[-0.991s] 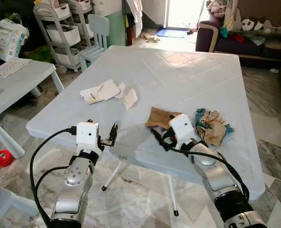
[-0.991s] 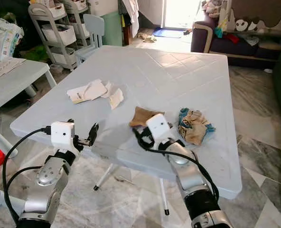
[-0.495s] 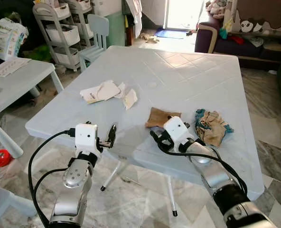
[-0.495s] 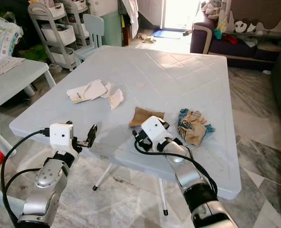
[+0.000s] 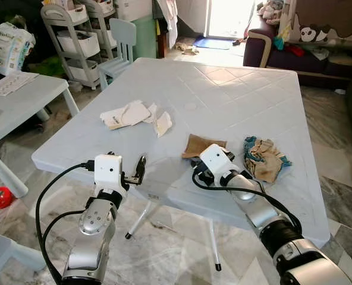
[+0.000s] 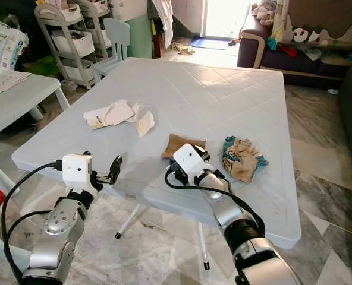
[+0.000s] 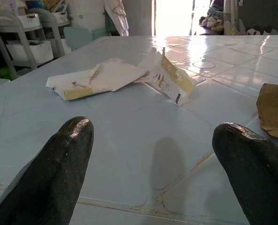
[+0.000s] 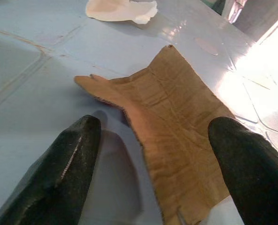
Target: Picking trash to rubbish bin
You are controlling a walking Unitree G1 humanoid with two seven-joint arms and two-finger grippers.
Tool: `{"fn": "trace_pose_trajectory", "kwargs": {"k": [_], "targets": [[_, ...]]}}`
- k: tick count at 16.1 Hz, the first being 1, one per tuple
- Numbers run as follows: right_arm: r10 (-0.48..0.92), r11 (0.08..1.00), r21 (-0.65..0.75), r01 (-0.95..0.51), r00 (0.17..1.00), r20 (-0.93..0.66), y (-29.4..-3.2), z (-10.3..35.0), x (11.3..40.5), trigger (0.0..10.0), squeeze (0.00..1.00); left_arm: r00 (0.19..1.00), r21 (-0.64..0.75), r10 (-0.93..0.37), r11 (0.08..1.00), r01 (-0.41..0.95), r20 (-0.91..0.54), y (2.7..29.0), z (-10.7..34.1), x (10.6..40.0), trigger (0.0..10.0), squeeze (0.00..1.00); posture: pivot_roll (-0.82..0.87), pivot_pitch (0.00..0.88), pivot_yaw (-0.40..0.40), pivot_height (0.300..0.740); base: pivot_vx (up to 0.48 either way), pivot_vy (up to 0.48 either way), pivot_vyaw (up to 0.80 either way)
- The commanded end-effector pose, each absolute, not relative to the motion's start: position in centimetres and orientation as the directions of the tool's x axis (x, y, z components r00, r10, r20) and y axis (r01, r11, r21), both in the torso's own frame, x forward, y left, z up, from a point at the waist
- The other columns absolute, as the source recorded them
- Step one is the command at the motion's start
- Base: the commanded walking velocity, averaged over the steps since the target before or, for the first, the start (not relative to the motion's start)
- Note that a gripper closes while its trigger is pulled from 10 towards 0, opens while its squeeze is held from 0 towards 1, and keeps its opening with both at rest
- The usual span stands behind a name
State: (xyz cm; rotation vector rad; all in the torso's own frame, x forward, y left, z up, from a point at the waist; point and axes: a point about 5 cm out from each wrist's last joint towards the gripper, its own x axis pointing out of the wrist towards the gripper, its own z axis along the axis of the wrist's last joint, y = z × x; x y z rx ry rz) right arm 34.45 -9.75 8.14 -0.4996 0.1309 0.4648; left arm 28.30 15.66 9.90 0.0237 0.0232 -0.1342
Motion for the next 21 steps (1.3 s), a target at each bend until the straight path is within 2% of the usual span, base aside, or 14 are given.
{"fn": "trace_pose_trajectory", "kwargs": {"k": [1, 21], "targets": [[0.362, 0.785, -0.435, -0.441, 0.896, -0.256, -10.3, 7.9, 34.7, 0.0, 0.00, 0.992, 0.030, -0.127, 0.991, 0.127, -0.013, 15.8, 10.4, 28.4, 10.0, 0.00, -0.04, 0.006, -0.015, 0.740, 0.000, 0.000, 0.00], [0.335, 0.856, -0.307, -0.416, 0.899, -0.282, -10.4, 6.6, 34.4, 0.0, 0.00, 0.990, 0.037, -0.144, 0.989, 0.144, 0.000, 15.8, 11.0, 29.2, 10.0, 0.00, -0.04, 0.000, 0.014, 0.740, 0.000, 0.000, 0.00]]}}
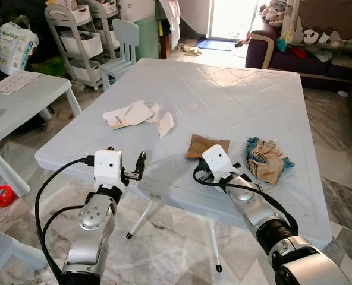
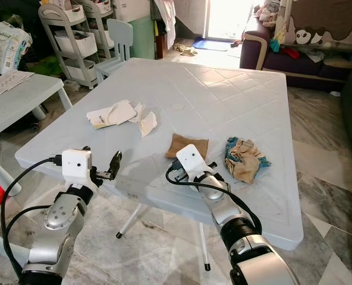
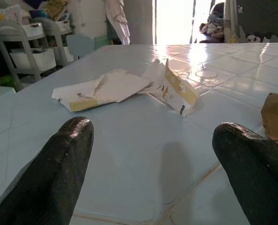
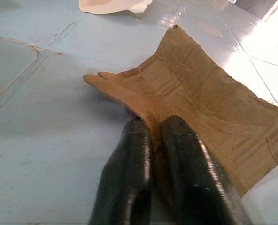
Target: Picking trash to rubbish bin
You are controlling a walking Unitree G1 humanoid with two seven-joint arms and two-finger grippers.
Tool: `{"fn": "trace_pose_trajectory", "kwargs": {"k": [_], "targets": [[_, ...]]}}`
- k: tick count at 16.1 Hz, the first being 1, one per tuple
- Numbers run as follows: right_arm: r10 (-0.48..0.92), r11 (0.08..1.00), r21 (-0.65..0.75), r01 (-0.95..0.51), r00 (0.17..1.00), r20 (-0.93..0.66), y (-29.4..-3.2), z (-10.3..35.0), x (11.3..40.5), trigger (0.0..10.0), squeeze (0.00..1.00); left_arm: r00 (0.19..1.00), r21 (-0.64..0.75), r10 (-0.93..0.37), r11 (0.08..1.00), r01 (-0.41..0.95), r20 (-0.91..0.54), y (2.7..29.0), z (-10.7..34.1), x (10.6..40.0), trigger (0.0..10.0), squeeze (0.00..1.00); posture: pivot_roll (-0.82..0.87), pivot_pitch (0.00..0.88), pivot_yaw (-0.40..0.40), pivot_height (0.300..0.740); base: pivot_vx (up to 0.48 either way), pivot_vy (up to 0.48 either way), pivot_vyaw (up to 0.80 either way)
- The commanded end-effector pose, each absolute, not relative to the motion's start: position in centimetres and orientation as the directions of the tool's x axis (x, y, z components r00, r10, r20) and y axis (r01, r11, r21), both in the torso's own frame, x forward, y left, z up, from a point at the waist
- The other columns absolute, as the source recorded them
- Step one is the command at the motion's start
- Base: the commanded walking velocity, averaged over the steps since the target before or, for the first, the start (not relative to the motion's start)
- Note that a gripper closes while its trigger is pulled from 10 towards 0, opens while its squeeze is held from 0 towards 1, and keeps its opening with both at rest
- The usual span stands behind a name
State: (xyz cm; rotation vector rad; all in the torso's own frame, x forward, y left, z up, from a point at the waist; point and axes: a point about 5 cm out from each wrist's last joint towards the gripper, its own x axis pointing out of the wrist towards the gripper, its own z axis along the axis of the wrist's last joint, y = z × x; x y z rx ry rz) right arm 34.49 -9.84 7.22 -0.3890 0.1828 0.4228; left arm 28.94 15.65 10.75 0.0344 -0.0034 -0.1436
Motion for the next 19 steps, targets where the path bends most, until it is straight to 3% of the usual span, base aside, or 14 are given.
{"fn": "trace_pose_trajectory", "kwargs": {"k": [1, 11, 12, 13, 19], "targets": [[0.336, 0.860, -0.301, -0.413, 0.900, -0.277, -10.4, 6.6, 34.3, 0.0, 0.00, 0.989, 0.037, -0.145, 0.989, 0.144, 0.002, 15.8, 11.0, 29.3, 10.0, 0.00, -0.04, 0.000, 0.014, 0.740, 0.000, 0.000, 0.00], [0.317, 0.919, -0.191, -0.344, 0.936, -0.155, -11.1, 8.1, 34.0, 0.0, 0.00, 0.994, 0.055, -0.103, 0.993, 0.101, 0.037, 16.0, 11.7, 30.1, 10.0, 0.00, -0.06, 0.000, 0.029, 0.740, 0.000, 0.000, 0.00], [0.325, 0.921, -0.177, -0.346, 0.936, -0.138, -11.1, 8.3, 33.9, 1.3, 0.00, 0.994, 0.055, -0.102, 0.993, 0.100, 0.039, 16.0, 11.8, 30.1, 10.0, 0.00, -0.06, 0.000, 0.031, 0.740, 0.000, 0.000, 0.00], [0.320, 0.928, -0.161, -0.337, 0.940, -0.121, -11.1, 8.6, 33.8, 10.0, 0.00, 0.994, 0.056, -0.101, 0.994, 0.098, 0.041, 16.0, 11.8, 30.2, 10.0, 0.00, -0.06, 0.000, 0.033, 0.740, 0.000, 0.000, 0.00], [0.262, 0.958, -0.106, -0.268, 0.963, -0.068, -12.1, 9.3, 32.8, 10.0, 0.00, 0.993, 0.052, -0.113, 0.992, 0.111, 0.042, 15.6, 11.8, 30.4, 10.0, 0.00, -0.08, 0.000, 0.045, 0.740, 0.000, 0.000, 0.00]]}}
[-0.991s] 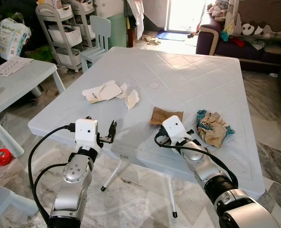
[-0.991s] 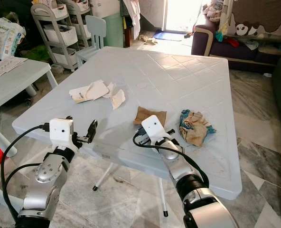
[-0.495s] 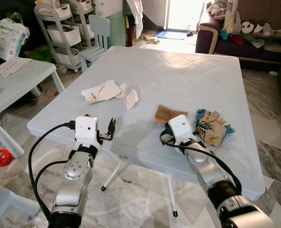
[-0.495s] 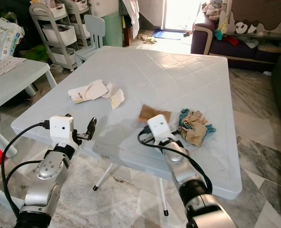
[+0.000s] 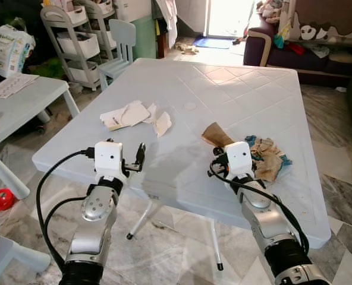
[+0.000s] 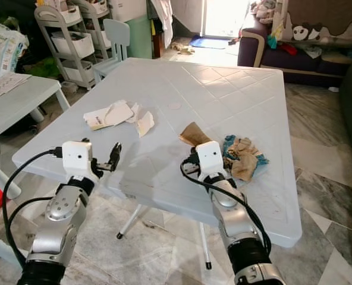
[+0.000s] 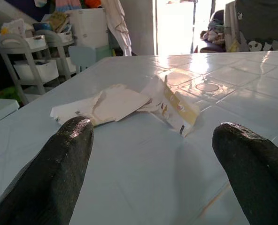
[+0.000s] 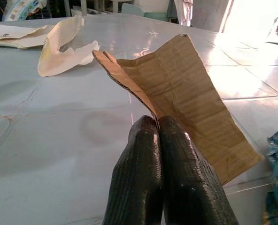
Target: Picking trash to rubbish bin
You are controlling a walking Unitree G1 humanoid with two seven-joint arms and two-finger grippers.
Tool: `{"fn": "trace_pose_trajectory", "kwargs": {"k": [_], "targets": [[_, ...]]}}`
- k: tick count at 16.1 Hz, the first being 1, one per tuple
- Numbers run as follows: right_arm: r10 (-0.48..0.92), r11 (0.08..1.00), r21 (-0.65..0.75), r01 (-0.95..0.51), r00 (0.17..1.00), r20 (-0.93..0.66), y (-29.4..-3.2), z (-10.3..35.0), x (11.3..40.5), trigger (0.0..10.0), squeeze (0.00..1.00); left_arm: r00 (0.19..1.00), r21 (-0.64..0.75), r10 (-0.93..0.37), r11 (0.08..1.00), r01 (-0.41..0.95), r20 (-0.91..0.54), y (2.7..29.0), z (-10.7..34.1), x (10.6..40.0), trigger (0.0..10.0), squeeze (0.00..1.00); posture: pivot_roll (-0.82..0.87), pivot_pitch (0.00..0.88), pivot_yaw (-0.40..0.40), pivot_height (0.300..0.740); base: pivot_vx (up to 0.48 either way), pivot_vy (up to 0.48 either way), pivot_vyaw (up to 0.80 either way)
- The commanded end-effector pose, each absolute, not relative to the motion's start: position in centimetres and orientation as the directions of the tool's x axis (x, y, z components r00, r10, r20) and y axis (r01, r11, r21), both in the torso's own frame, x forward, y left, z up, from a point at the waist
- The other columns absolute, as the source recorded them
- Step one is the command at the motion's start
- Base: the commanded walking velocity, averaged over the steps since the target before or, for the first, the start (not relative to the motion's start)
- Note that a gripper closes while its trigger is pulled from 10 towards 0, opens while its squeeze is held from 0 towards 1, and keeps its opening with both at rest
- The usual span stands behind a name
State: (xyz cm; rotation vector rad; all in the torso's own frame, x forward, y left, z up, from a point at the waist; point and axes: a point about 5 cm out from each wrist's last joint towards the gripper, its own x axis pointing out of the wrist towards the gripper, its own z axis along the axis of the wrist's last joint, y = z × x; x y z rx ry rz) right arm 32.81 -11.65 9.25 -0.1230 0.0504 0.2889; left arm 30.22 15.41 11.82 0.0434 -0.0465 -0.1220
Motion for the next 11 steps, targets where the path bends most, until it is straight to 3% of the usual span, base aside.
{"fn": "trace_pose_trajectory", "kwargs": {"k": [1, 11], "targets": [[0.262, 0.958, -0.106, -0.268, 0.963, -0.068, -12.07, 9.30, 32.75, 10.0, 0.00, 0.993, 0.052, -0.113, 0.992, 0.111, 0.042, 15.56, 11.79, 30.37, 10.0, 0.00, -0.08, 0.000, 0.045, 0.740, 0.000, 0.000, 0.00], [0.262, 0.958, -0.106, -0.268, 0.963, -0.068, -12.07, 9.30, 32.75, 10.0, 0.00, 0.993, 0.052, -0.113, 0.992, 0.111, 0.042, 15.56, 11.79, 30.37, 10.0, 0.00, -0.08, 0.000, 0.045, 0.740, 0.000, 0.000, 0.00]]}}
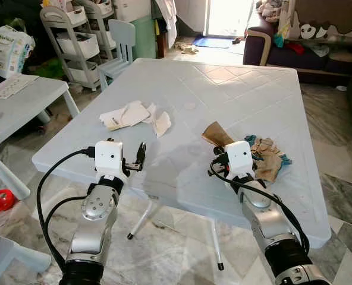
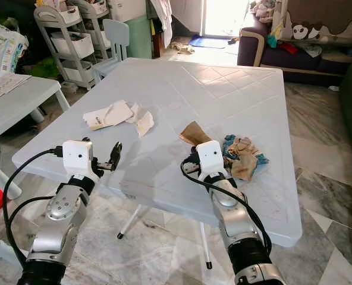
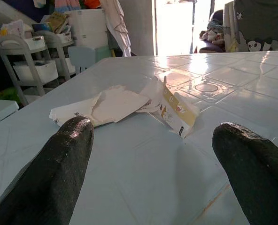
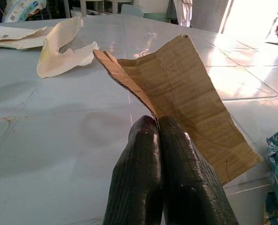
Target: Picking trash to rubbish bin
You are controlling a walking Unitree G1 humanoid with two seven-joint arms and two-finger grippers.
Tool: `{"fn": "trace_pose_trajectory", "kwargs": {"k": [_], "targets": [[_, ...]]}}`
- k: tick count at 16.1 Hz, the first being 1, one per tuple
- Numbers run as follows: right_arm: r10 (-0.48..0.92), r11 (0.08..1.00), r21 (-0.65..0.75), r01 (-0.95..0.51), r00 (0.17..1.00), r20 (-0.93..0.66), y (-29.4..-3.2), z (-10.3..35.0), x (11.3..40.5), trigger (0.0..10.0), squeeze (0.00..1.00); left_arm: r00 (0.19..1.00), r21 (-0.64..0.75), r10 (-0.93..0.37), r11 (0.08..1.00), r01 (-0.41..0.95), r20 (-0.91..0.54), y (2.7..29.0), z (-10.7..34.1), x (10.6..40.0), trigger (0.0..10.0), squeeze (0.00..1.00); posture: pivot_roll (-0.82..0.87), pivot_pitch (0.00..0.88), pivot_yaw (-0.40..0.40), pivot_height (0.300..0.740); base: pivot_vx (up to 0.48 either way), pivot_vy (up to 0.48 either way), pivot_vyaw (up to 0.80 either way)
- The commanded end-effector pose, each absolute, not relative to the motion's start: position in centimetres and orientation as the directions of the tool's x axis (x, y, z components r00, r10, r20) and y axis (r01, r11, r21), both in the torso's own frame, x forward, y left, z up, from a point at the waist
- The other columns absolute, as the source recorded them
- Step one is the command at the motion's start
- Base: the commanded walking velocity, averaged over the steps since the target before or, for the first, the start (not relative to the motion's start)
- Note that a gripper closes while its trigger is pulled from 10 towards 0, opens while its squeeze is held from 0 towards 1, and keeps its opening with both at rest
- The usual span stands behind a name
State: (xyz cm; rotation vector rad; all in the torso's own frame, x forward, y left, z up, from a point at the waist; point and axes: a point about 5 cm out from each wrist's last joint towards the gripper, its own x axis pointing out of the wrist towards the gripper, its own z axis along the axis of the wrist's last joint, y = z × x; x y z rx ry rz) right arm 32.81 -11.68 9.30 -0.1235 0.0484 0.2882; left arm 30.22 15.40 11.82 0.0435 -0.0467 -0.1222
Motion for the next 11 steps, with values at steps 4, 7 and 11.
{"fn": "trace_pose_trajectory", "kwargs": {"k": [4, 7, 11], "targets": [[0.262, 0.958, -0.106, -0.268, 0.963, -0.068, -12.1, 9.3, 32.8, 10.0, 0.00, 0.993, 0.052, -0.113, 0.992, 0.111, 0.042, 15.6, 11.8, 30.4, 10.0, 0.00, -0.08, 0.000, 0.045, 0.740, 0.000, 0.000, 0.00], [0.279, 0.956, -0.082, -0.283, 0.959, -0.054, -11.8, 10.0, 32.3, 10.0, 0.00, 0.991, 0.061, -0.127, 0.990, 0.124, 0.043, 15.4, 11.8, 30.6, 10.0, 0.00, -0.07, 0.000, 0.045, 0.740, 0.000, 0.000, 0.00], [0.300, 0.950, -0.074, -0.302, 0.953, -0.039, -11.4, 10.3, 32.2, 10.0, 0.00, 0.990, 0.069, -0.132, 0.989, 0.129, 0.043, 15.4, 11.8, 30.6, 10.0, 0.00, -0.07, 0.000, 0.045, 0.740, 0.000, 0.000, 0.00]]}}
